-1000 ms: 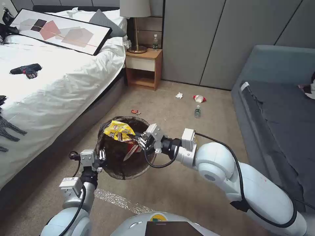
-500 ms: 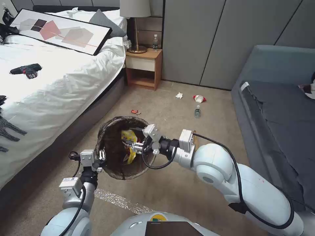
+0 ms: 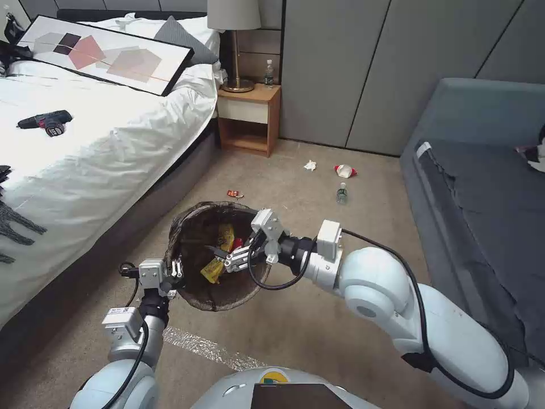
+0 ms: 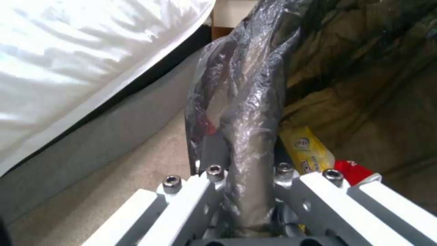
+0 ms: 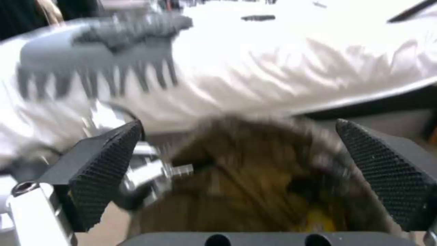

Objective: Pick up the trash bin, then pick up the garbage from the floor and place it into the trash bin.

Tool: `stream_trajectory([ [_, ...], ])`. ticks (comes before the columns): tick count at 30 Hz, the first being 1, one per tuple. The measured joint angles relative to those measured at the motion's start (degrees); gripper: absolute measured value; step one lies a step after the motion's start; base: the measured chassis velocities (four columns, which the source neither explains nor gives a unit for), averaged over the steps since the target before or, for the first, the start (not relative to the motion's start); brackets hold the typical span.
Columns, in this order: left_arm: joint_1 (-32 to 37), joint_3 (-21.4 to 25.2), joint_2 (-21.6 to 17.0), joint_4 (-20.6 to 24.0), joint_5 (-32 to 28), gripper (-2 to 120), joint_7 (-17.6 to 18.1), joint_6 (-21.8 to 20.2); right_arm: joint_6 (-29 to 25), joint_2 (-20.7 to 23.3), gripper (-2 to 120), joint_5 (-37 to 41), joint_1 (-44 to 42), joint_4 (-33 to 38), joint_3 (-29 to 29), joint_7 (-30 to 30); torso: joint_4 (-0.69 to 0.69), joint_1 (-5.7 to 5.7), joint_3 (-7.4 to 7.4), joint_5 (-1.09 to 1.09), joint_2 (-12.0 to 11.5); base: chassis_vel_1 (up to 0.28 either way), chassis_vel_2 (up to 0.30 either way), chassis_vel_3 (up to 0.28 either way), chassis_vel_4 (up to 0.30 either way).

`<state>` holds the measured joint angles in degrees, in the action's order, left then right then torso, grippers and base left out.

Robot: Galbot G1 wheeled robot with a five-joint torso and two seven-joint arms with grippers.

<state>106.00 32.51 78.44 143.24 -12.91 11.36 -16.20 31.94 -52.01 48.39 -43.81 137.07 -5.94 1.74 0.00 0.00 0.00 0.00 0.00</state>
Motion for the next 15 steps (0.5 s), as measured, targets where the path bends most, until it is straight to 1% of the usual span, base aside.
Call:
stream_trajectory([
  [1,0.0,0.0,0.0,0.0,0.0,3,0.0,0.0,0.0,0.0,100,0.0,0.0,0.0,0.0,0.0,0.0,0.0,0.0,0.0,0.0,0.0,0.0,0.0,0.0],
  [3,-0.1,0.0,0.0,0.0,0.0,3,0.0,0.0,-1.6,0.8,100,1.7,-0.3,1.1,2.2,0.0,0.0,0.0,0.0,0.0,0.0,0.0,0.0,0.0,0.0],
  [7,-0.2,0.0,0.0,0.0,0.0,3,0.0,0.0,-3.5,2.8,100,2.2,-2.2,2.3,5.9,-0.2,0.0,0.0,0.0,0.0,0.0,0.0,0.0,0.0,0.0],
  [10,-0.4,0.0,0.1,0.0,-0.1,3,0.0,0.0,-6.4,5.1,100,-1.4,-7.0,2.7,8.6,-0.9,0.0,0.0,0.0,0.0,0.0,0.0,0.0,0.0,0.0],
  [12,-0.4,0.0,0.1,0.0,-0.1,3,0.0,0.1,-7.1,5.4,100,-2.7,-8.3,2.7,9.0,-1.3,-0.01,0.0,0.0,0.01,0.0,0.0,0.0,0.0,0.0],
  [15,-0.6,0.0,0.1,0.0,-0.1,3,-0.2,0.2,-11.1,6.1,100,-8.1,-13.9,2.8,10.8,-4.0,0.0,0.0,0.0,0.0,0.0,0.0,0.0,0.0,0.0],
])
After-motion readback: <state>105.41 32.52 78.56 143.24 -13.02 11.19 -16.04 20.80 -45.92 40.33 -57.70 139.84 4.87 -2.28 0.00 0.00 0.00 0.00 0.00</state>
